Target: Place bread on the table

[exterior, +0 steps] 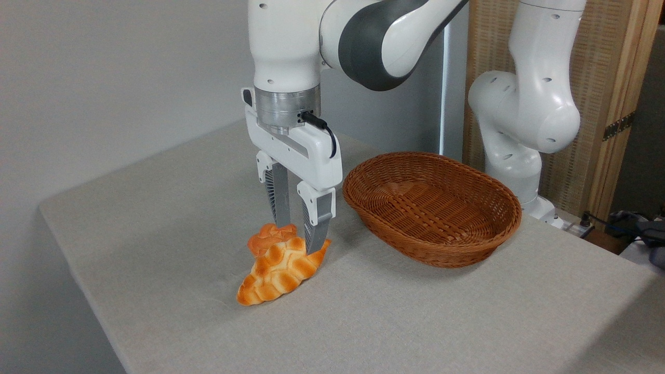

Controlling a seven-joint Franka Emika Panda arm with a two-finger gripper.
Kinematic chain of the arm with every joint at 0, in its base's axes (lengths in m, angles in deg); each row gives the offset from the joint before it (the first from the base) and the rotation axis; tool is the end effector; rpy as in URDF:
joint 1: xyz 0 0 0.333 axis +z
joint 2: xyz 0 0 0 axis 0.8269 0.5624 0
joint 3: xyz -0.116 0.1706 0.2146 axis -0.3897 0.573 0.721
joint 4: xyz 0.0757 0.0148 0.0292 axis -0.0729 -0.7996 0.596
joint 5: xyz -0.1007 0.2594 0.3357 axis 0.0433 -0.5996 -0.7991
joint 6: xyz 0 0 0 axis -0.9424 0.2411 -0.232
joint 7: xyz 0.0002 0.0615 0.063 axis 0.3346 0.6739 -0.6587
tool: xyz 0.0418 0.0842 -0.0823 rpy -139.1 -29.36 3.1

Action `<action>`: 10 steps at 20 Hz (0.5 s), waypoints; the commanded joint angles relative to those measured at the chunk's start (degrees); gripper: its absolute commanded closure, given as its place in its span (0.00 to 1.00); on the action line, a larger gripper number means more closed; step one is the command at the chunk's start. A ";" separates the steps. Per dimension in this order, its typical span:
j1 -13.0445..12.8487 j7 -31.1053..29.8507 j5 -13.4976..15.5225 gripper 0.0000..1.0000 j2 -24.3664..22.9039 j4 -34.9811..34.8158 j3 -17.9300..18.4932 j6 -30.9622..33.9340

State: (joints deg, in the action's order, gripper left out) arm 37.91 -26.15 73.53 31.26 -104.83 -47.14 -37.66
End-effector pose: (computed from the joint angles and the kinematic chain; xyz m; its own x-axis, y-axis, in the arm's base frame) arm 0.5432 -0.0505 0.4361 0.6694 -0.7353 0.1062 -0.7340 -0.6767 -0.0583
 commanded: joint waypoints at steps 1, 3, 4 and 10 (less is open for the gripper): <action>-0.33 -0.27 0.47 0.24 0.30 0.63 0.20 -0.26; -0.42 -0.27 0.47 0.50 0.30 0.63 0.20 -0.17; -0.42 -0.27 0.47 0.61 0.30 0.63 0.20 -0.17; -0.33 -0.18 0.47 0.64 0.30 0.63 0.20 -0.17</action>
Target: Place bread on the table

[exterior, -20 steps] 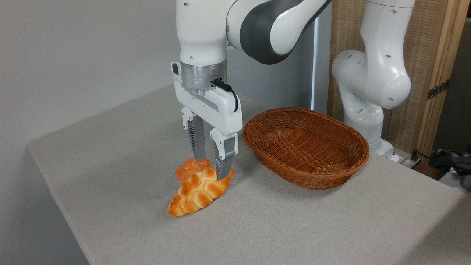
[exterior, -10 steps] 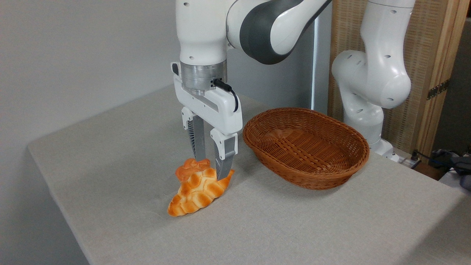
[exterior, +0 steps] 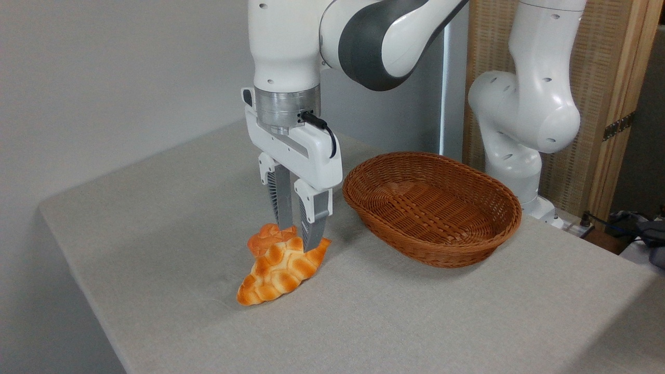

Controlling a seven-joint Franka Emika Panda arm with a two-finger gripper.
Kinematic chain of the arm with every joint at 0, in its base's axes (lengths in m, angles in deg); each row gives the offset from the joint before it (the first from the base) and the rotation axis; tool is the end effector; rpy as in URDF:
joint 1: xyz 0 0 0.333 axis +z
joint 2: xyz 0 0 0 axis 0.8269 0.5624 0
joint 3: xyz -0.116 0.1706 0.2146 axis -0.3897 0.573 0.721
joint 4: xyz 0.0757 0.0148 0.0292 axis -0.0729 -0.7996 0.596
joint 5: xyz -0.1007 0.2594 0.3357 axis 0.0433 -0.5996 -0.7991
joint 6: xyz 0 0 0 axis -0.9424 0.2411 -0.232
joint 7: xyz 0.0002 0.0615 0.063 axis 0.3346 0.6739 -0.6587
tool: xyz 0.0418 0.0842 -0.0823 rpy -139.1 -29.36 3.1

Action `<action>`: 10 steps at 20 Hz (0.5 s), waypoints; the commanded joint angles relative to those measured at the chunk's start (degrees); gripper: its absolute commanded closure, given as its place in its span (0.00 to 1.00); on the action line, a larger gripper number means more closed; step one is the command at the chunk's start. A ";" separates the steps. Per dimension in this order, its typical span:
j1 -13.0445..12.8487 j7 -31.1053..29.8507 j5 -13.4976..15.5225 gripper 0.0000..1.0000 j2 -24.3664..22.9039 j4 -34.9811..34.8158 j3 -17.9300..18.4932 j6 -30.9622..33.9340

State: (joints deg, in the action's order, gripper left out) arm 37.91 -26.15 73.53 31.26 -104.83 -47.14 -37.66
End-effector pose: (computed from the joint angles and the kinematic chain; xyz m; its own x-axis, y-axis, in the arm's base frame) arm 0.5432 -0.0505 0.4361 0.6694 -0.7353 0.1062 -0.7340 -0.6767 -0.0583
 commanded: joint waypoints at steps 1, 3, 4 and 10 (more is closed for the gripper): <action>-0.33 -0.18 0.47 0.64 0.30 0.63 0.20 -0.17; -0.33 -0.27 0.47 0.64 0.30 0.63 0.20 -0.17; -0.33 -0.18 0.47 0.64 0.30 0.63 0.20 -0.17; -0.33 -0.18 0.47 0.76 0.30 0.63 0.20 -0.17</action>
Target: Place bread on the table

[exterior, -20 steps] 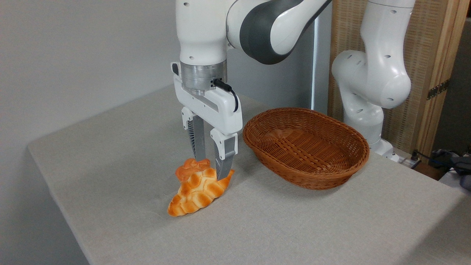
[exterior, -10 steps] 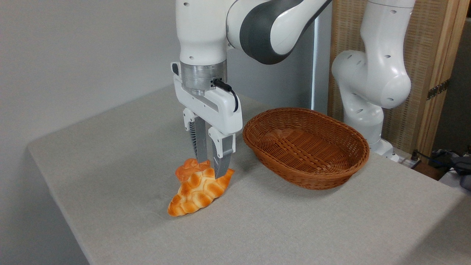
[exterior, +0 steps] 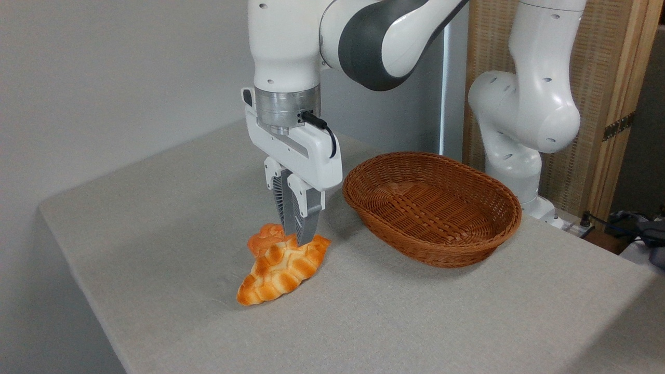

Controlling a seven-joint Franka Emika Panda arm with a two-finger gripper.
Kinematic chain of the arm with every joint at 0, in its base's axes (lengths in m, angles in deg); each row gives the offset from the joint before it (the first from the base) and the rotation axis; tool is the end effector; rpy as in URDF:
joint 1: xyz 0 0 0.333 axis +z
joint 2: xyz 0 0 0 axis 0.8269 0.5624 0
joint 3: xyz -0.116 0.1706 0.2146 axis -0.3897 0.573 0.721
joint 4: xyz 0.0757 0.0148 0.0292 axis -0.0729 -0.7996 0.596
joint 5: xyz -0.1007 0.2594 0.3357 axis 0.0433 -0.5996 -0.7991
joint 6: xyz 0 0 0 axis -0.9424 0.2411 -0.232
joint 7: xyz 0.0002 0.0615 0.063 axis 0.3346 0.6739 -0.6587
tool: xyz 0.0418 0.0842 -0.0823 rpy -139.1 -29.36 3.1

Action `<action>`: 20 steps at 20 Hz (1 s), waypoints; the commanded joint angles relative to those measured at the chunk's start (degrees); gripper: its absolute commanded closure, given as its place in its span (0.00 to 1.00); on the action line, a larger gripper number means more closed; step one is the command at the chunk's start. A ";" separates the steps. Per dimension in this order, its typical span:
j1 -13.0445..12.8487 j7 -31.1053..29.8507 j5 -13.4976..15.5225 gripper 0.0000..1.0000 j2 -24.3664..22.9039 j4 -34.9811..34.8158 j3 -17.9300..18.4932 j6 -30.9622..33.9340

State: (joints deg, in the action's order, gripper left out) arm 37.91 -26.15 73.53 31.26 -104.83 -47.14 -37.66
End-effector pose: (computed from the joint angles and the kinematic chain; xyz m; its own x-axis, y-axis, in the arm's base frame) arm 0.5432 -0.0505 0.4361 0.6694 -0.7353 0.1062 -0.7340 -0.6767 -0.0583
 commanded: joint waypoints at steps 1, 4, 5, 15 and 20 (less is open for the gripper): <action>-0.33 -0.10 0.47 0.80 0.29 0.63 0.20 -0.17; -0.33 -0.10 0.47 0.93 0.29 0.63 0.20 -0.17; -0.33 -0.10 0.47 0.94 0.29 0.63 0.20 -0.17; -0.33 -0.10 0.47 0.35 0.29 0.63 0.20 -0.17; -0.33 -0.10 0.47 0.00 0.29 0.63 0.20 -0.08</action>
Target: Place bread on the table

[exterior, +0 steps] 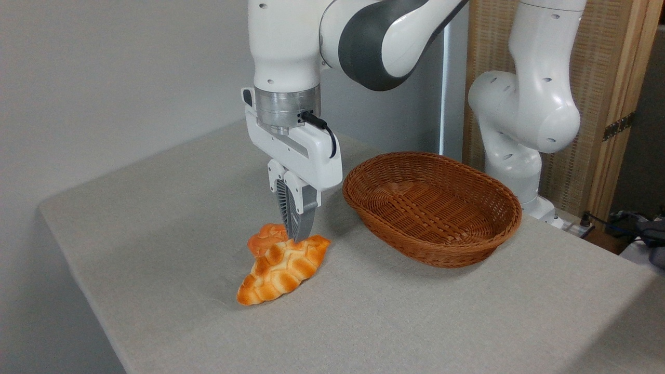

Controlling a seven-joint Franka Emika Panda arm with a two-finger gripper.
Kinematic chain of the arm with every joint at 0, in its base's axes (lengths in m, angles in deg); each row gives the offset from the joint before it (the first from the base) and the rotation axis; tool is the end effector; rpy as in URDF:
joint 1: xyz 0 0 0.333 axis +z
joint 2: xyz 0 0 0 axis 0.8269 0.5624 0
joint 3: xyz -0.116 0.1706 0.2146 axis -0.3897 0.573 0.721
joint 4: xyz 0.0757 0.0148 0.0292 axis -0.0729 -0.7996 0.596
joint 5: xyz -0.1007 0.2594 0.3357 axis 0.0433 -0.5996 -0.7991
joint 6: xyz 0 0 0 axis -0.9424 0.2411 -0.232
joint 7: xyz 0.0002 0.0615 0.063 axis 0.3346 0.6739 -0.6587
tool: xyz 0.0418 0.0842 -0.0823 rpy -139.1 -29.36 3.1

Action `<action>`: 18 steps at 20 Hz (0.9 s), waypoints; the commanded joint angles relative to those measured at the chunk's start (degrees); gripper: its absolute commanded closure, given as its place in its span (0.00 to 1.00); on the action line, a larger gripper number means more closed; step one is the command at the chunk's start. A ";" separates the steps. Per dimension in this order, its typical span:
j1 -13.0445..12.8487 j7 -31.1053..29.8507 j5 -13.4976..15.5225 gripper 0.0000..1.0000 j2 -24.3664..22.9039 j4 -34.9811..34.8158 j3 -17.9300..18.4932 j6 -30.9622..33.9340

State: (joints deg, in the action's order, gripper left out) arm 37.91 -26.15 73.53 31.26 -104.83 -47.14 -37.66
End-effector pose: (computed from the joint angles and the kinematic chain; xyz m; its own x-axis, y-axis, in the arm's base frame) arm 0.5432 -0.0505 0.4361 0.6694 -0.7353 0.1062 -0.7340 -0.6767 -0.0583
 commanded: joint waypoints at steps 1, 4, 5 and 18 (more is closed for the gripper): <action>-0.33 -0.10 0.47 0.00 0.30 0.63 0.20 -0.08; -0.33 -0.18 0.47 0.00 0.30 0.63 0.20 0.09; -0.33 -0.27 0.47 0.00 0.30 0.63 0.20 0.09; -0.33 -0.80 0.47 0.00 0.21 0.63 0.20 0.18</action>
State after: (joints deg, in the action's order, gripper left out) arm 37.91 -26.15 73.53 31.26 -104.83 -47.14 -37.66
